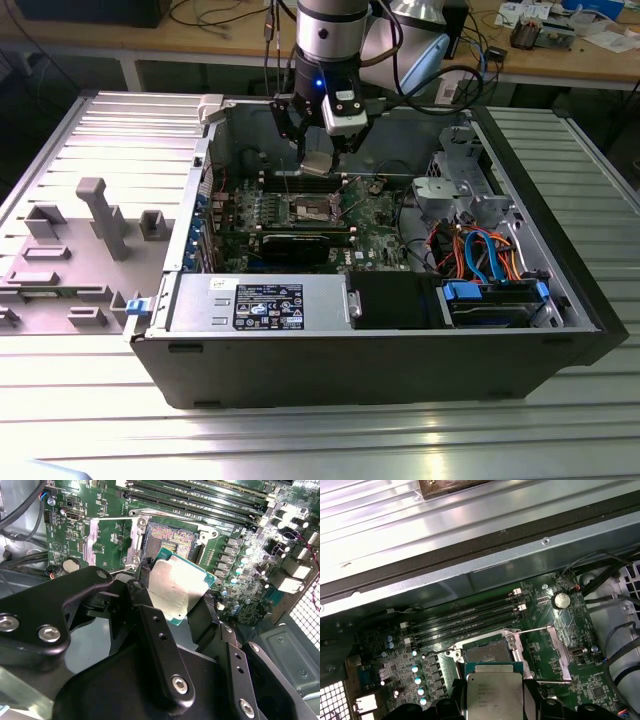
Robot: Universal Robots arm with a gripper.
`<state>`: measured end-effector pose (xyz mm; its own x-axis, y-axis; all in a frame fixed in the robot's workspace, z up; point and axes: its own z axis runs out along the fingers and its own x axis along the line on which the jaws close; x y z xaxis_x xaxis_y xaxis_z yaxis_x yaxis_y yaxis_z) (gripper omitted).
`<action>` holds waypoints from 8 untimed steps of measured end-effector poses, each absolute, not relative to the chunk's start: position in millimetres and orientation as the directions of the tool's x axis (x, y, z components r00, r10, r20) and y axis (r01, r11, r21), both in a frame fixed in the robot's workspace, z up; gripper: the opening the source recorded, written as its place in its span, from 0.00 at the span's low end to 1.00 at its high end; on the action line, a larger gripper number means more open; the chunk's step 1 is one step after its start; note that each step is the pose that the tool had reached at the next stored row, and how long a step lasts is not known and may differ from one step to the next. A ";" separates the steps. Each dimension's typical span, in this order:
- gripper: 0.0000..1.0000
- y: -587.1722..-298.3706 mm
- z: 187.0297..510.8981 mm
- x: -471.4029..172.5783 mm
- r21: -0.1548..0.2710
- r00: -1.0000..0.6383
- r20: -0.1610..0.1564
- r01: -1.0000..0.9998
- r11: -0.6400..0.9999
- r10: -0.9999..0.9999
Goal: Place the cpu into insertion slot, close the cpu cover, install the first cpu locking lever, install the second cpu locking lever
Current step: 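Place the cpu into insertion slot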
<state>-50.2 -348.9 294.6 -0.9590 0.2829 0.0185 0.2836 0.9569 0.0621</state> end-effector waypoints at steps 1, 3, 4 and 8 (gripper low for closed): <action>0.55 -348.9 294.6 -50.2 0.062 -0.959 0.019 0.284 0.957 0.284; 0.55 -348.9 294.5 -50.2 0.062 -0.958 0.019 0.286 0.956 0.285; 0.55 -348.9 294.5 -50.2 0.062 -0.958 0.019 0.286 0.956 0.286; 0.55 -348.9 294.3 -50.2 0.062 -0.957 0.019 0.291 0.955 0.290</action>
<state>-50.2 -348.9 294.3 -0.9567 0.2905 0.0185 0.2911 0.9547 0.0621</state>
